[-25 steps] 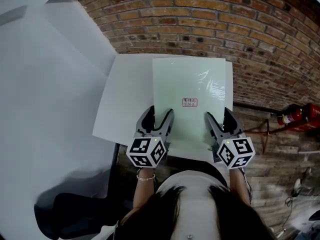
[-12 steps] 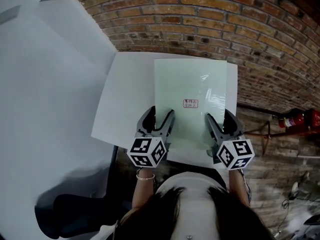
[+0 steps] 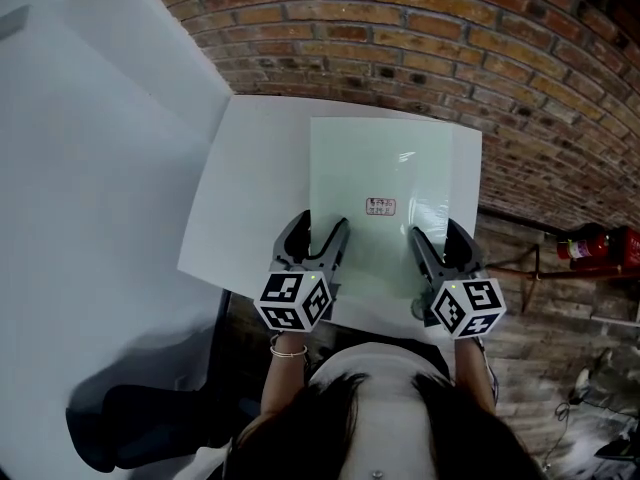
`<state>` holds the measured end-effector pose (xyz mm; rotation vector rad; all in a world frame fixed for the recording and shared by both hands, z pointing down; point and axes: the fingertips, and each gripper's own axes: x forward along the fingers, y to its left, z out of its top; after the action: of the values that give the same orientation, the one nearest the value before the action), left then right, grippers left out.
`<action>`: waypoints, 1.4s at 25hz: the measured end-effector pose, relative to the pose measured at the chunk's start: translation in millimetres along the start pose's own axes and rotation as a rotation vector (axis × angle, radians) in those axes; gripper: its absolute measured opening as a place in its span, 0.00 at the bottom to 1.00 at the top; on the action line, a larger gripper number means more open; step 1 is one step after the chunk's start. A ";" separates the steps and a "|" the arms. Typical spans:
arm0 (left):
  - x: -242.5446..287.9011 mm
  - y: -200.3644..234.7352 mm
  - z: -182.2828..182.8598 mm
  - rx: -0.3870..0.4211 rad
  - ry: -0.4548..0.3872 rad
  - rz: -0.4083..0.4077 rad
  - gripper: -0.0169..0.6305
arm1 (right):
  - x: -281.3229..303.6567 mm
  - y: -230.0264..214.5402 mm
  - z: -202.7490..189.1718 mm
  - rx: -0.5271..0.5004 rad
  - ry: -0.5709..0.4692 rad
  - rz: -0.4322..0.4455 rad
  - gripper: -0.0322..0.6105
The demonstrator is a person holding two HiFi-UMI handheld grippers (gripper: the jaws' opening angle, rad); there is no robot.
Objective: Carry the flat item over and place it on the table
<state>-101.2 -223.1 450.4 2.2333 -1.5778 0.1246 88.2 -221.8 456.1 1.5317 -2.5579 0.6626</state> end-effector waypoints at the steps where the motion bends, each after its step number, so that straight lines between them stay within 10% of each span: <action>1: 2.2 0.9 -1.3 -0.002 0.004 0.003 0.48 | 2.3 -1.6 -1.2 0.002 0.005 0.001 0.49; 35: 70.5 26.6 -43.5 -0.061 0.134 0.051 0.48 | 64.4 -50.7 -37.7 0.066 0.146 0.008 0.49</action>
<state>-93.7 -276.7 518.4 2.0942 -1.5460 0.2329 94.4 -279.7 525.0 1.4340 -2.4595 0.8346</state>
